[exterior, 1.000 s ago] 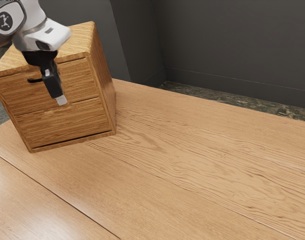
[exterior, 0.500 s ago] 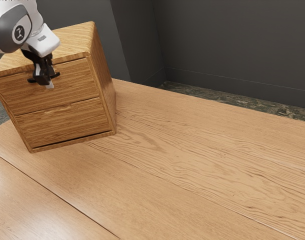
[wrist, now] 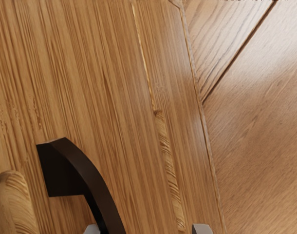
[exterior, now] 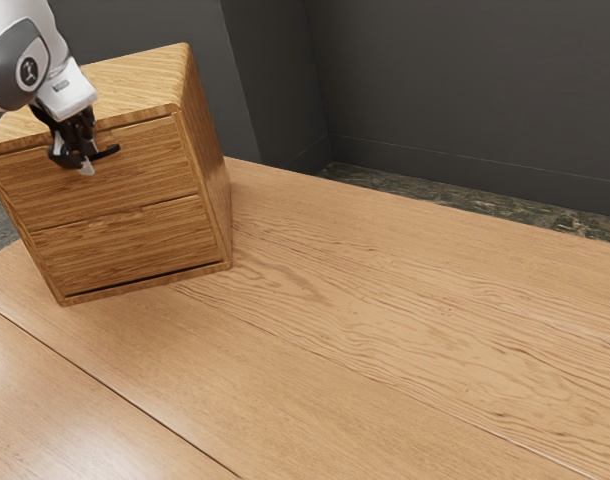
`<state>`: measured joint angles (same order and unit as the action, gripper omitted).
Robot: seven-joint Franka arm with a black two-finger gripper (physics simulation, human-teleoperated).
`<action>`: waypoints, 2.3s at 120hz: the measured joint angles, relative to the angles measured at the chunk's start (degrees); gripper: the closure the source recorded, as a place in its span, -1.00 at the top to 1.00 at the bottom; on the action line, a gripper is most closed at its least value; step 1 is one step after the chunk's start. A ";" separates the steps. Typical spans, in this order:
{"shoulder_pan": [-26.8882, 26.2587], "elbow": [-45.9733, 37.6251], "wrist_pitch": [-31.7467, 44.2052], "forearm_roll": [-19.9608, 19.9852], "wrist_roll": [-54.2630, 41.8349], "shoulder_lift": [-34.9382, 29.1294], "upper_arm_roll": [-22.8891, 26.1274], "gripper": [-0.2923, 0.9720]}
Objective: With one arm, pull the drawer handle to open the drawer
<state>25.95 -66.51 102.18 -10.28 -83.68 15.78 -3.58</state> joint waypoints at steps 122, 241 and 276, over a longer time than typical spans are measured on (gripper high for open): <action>-5.50 -34.66 5.42 -0.33 2.45 -27.88 -0.75 -0.62; -4.87 -51.44 5.28 -1.12 18.39 -45.46 5.37 -0.71; -4.70 -51.35 3.44 -1.03 20.28 -45.44 5.46 -0.47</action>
<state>21.25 -117.86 105.63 -11.31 -63.40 -29.67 1.88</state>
